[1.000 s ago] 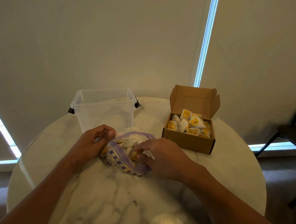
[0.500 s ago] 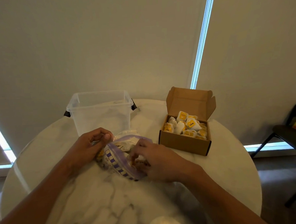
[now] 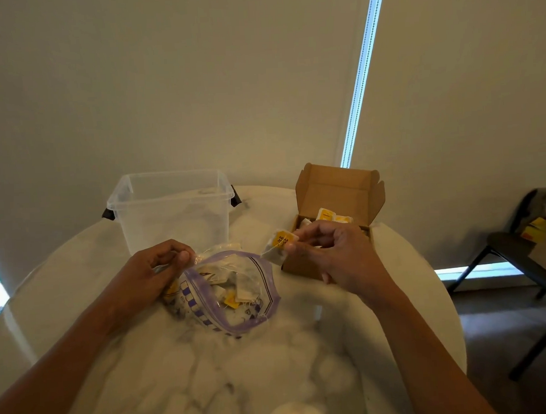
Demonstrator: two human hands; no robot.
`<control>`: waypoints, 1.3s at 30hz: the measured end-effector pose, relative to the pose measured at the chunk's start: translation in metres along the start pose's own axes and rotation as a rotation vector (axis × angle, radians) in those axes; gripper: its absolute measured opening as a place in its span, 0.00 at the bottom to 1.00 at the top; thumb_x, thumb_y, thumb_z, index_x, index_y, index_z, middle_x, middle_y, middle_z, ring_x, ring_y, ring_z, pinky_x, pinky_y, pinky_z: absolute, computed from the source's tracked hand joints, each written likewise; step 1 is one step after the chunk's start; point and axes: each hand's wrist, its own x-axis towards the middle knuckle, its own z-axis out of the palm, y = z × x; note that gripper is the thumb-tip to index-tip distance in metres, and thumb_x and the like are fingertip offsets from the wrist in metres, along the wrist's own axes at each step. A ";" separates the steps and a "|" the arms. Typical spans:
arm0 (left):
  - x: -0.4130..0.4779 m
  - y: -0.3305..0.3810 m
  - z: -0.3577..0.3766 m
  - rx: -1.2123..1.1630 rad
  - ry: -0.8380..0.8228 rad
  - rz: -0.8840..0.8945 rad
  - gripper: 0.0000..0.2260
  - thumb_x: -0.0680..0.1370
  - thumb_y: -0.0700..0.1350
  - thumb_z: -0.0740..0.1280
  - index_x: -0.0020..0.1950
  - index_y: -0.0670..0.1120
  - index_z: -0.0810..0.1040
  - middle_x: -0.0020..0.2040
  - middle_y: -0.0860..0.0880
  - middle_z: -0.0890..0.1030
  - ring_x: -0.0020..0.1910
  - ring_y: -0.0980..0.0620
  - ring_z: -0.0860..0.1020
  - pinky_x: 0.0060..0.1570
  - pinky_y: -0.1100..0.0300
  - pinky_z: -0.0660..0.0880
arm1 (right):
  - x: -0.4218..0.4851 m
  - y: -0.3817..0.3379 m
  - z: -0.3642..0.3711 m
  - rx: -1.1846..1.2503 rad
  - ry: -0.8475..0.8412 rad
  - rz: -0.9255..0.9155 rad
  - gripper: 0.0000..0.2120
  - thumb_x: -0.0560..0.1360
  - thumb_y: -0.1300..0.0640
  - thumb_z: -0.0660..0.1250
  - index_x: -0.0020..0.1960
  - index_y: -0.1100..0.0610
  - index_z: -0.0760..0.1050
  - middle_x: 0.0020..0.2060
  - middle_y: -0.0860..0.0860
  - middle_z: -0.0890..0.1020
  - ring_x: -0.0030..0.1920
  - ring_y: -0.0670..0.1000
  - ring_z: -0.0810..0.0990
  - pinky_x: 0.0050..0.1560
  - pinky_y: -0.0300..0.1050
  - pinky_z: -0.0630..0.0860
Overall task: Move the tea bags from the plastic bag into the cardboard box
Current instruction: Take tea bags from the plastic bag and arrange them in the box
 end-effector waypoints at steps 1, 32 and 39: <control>0.000 0.000 0.000 -0.005 0.001 -0.002 0.11 0.86 0.53 0.66 0.58 0.49 0.86 0.50 0.52 0.89 0.39 0.63 0.82 0.47 0.57 0.77 | -0.001 -0.001 -0.003 0.009 0.018 0.003 0.09 0.74 0.50 0.80 0.51 0.52 0.87 0.42 0.47 0.89 0.24 0.47 0.75 0.26 0.41 0.74; 0.005 -0.011 0.000 -0.014 0.003 0.020 0.07 0.85 0.50 0.68 0.56 0.55 0.87 0.53 0.53 0.90 0.50 0.57 0.86 0.51 0.64 0.79 | 0.067 0.060 -0.100 -0.913 0.142 0.271 0.06 0.72 0.49 0.80 0.42 0.43 0.83 0.41 0.45 0.86 0.43 0.49 0.84 0.47 0.51 0.85; 0.003 -0.008 -0.002 -0.012 0.022 -0.002 0.07 0.87 0.47 0.68 0.55 0.53 0.87 0.53 0.52 0.90 0.46 0.61 0.84 0.46 0.69 0.78 | 0.057 0.050 -0.092 -0.868 0.266 0.160 0.10 0.75 0.51 0.77 0.56 0.45 0.84 0.50 0.45 0.86 0.51 0.51 0.83 0.53 0.51 0.82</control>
